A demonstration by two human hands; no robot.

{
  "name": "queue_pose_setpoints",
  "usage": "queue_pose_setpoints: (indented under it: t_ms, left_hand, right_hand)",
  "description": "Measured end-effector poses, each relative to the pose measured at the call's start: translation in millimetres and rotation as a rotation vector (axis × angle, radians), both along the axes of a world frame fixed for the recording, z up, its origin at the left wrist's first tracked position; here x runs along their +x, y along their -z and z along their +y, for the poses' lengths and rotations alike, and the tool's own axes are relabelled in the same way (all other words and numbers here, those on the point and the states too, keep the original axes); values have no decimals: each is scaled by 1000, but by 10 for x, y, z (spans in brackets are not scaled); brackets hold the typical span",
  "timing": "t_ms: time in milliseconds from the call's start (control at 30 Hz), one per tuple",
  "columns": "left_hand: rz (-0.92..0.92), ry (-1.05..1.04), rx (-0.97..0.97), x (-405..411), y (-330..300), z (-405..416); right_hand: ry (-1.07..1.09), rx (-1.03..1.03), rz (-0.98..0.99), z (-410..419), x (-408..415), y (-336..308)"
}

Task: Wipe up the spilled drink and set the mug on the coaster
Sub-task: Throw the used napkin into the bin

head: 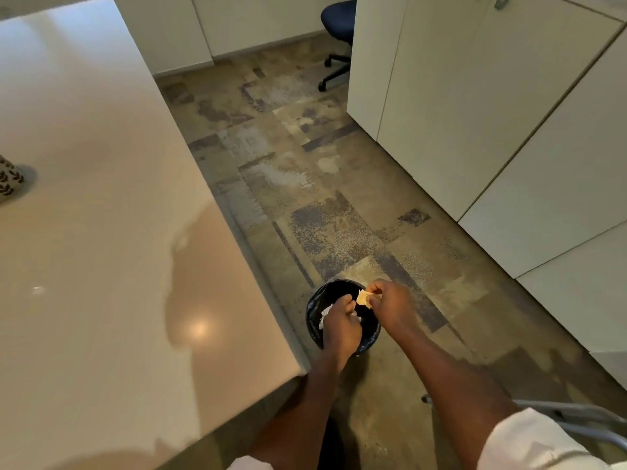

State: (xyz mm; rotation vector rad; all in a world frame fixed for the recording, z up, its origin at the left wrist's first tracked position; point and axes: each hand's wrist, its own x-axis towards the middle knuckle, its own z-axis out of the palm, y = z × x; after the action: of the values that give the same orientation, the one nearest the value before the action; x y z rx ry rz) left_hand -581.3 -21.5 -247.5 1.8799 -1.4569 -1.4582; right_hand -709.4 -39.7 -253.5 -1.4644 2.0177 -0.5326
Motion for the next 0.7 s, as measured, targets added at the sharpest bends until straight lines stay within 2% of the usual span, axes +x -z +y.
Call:
queue_pose_setpoints:
  t_ms: [200, 300, 700]
  left_hand:
    - [-53, -156, 109, 98, 25, -22]
    - [-78, -171, 142, 106, 39, -19]
    - [-103, -126, 8, 36, -191, -55]
  right_hand:
    - [-7, 20, 57, -154, 12, 129]
    - [-35, 24, 79, -156, 16, 157]
    - [-46, -41, 115, -106, 20, -39]
